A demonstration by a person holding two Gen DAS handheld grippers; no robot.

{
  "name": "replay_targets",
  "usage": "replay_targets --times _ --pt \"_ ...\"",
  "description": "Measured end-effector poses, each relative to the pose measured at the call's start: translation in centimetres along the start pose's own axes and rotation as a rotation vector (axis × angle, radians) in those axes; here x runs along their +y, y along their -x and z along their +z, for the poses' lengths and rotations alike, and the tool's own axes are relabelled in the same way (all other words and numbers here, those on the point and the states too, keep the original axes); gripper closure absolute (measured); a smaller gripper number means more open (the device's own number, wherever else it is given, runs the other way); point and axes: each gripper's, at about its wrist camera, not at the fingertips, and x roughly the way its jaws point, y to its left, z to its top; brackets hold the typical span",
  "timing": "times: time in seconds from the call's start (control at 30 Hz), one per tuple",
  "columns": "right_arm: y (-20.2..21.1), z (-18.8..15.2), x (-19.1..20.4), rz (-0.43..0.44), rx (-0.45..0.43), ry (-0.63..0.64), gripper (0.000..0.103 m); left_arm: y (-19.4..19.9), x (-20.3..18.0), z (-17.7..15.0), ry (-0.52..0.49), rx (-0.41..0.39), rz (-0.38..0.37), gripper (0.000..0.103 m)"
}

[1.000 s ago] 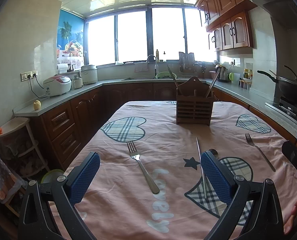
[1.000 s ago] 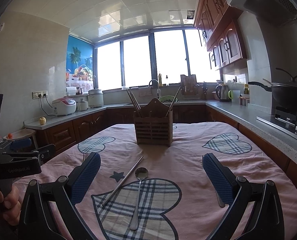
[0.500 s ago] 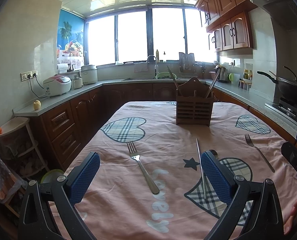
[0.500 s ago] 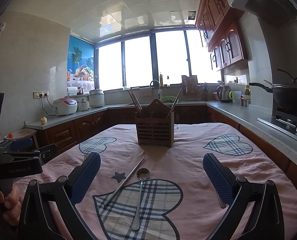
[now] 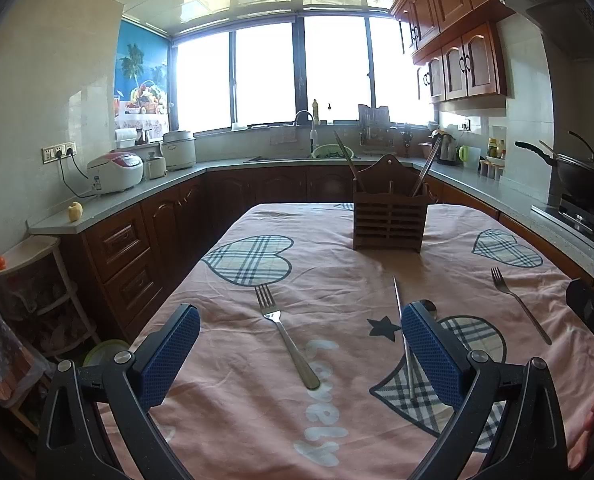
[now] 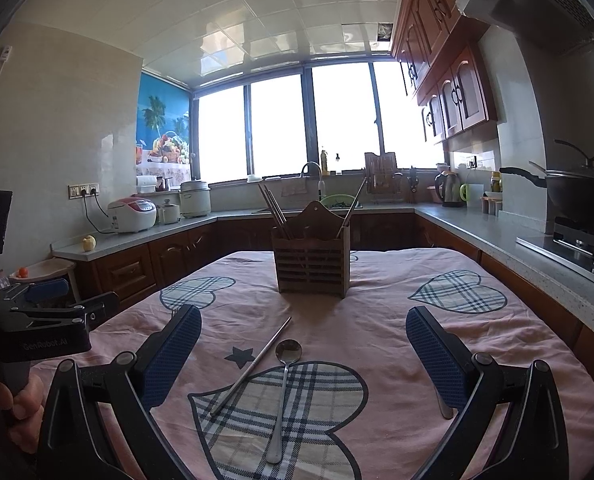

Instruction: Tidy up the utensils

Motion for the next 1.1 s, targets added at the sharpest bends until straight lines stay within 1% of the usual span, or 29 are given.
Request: replay_targets --times 1.1 --pt "0.09 0.47 0.06 0.002 -0.001 0.001 0.000 -0.04 -0.18 -0.07 -0.002 0.001 -0.008 0.001"
